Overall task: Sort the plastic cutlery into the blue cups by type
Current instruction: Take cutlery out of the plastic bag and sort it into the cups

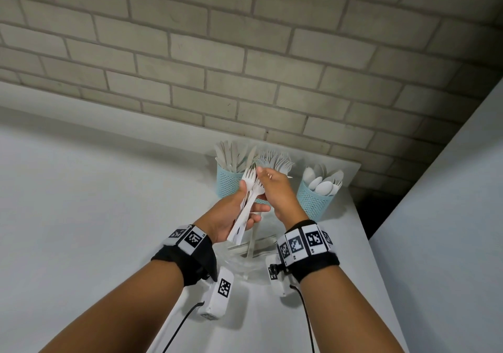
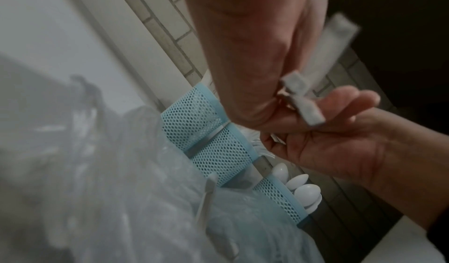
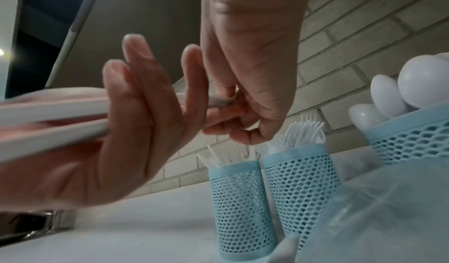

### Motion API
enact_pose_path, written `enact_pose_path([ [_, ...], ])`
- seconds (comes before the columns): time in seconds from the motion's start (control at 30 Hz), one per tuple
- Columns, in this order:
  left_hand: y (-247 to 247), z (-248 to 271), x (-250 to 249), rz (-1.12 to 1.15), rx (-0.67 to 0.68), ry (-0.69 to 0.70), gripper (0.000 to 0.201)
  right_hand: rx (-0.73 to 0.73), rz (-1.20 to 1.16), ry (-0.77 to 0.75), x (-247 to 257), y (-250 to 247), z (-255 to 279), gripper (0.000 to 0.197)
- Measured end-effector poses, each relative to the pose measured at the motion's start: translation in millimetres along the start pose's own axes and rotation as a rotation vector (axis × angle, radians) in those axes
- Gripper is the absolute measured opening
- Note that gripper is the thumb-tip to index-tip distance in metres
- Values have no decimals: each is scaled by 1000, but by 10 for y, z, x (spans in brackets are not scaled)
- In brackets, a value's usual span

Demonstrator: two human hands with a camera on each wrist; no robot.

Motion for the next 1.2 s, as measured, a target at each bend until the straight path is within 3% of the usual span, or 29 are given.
enact_pose_path([
  [0.2, -58, -5, -63, -221, -79, 124, 35, -173, 123, -52, 41, -202, -20, 33],
  [0.33, -102, -41, -137, -401, -200, 224, 42, -205, 163, -78, 69, -254, -6, 28],
  [0.5, -114, -94, -175, -614, -290, 244, 42, -199, 237, -132, 74, -219, -2, 30],
  [0.7, -58, 48, -387, -1159, -513, 428, 45, -80, 85, 86, -101, -72, -8, 47],
  [0.83, 37, 77, -360, -1462, -575, 380, 36, -5, -19, 175, -170, 63, 34, 41],
  [1.03, 107, 27, -261, -1539, -529, 324, 35, -61, -81, 176, -257, 26, 19, 3],
  [1.2, 206, -80, -164, -1304, -286, 397, 58, -87, -122, 113, -231, -141, -21, 22],
])
Point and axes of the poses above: each hand's wrist, its own z-axis away from the middle knuckle, its own y-axis out of the palm, x = y × z, the point moved 10 cm from there along -z, towards the middle knuckle, and after that the axes turned 1 degree about -y, right-handed, at the moved point
